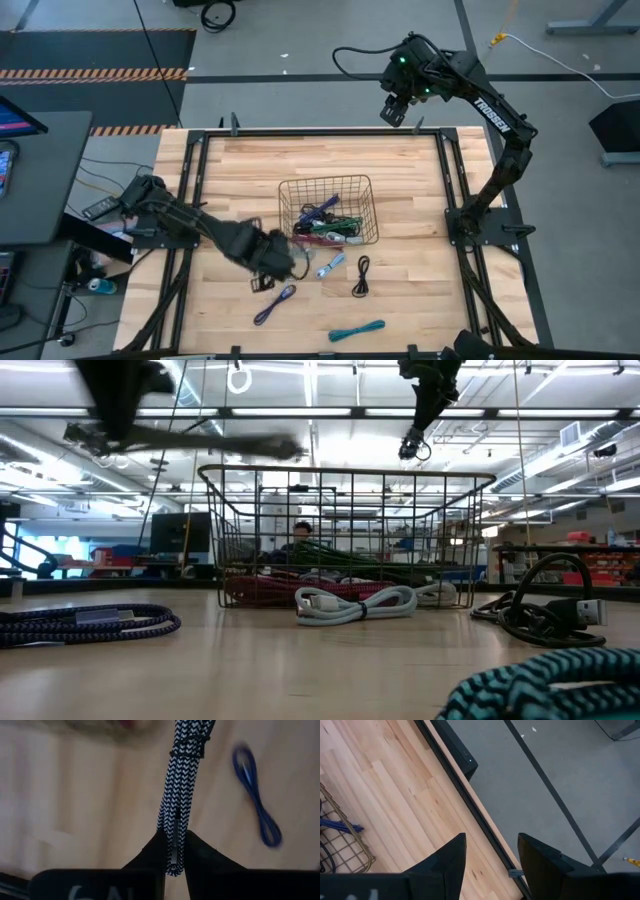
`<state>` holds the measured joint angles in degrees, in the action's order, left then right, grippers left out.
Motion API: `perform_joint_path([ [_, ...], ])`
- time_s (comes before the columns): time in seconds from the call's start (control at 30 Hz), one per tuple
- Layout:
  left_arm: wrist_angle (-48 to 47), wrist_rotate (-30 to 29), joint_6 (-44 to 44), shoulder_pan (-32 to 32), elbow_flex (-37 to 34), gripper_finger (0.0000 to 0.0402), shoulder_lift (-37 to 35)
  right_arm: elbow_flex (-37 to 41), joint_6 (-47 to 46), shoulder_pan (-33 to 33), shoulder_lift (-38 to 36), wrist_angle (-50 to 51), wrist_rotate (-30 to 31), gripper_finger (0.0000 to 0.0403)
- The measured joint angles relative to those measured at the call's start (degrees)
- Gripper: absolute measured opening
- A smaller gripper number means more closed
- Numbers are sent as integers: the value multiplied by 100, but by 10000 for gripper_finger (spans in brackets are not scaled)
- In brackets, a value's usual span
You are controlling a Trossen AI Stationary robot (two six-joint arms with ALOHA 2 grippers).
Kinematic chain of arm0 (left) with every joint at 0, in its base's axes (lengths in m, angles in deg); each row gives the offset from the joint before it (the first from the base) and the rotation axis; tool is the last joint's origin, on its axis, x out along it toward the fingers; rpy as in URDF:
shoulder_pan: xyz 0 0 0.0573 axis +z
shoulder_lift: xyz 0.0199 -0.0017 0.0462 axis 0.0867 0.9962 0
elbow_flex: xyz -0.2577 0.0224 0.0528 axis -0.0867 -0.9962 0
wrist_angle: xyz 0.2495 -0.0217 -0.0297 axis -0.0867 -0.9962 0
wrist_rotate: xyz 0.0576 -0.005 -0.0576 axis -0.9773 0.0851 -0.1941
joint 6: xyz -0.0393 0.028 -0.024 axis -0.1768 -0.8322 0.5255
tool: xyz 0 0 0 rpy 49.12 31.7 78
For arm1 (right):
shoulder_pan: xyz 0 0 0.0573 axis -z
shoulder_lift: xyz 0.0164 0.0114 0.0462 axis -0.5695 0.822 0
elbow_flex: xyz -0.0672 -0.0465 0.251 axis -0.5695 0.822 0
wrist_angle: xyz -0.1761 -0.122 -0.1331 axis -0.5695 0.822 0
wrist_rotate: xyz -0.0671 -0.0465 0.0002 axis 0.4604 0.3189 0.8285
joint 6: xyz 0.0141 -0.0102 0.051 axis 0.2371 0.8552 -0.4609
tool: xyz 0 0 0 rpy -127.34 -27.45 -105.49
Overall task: Pick and place USB-C Cables
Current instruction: Put the black patterned charger cable into the gold wire basket
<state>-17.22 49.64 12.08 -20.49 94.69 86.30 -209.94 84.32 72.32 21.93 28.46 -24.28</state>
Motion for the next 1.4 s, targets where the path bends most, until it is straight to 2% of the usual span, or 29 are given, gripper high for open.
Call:
perform_joint_path([
  [0.17,-277,-1055,-649,596,940,43,-1,0,0,0,1,0,0,184],
  [0.3,-71,-1200,-1259,1312,1505,43,-8,-1,-2,0,0,0,0,184],
  [0.43,458,-1110,-2548,1914,1639,43,-10,-2,-17,0,-1,0,0,184],
  [0.67,1102,-64,-3972,2568,1602,43,205,-1,-20,2,-1,-2,2,184],
  [0.8,984,301,-4220,2748,1595,43,535,-2,-42,9,0,-16,2,184],
  [1.03,933,426,-4515,2830,1591,43,1276,0,-75,9,-1,-107,2,184],
  [1.4,1292,602,-3563,2856,1589,43,2230,0,-212,9,-1,-177,2,184],
])
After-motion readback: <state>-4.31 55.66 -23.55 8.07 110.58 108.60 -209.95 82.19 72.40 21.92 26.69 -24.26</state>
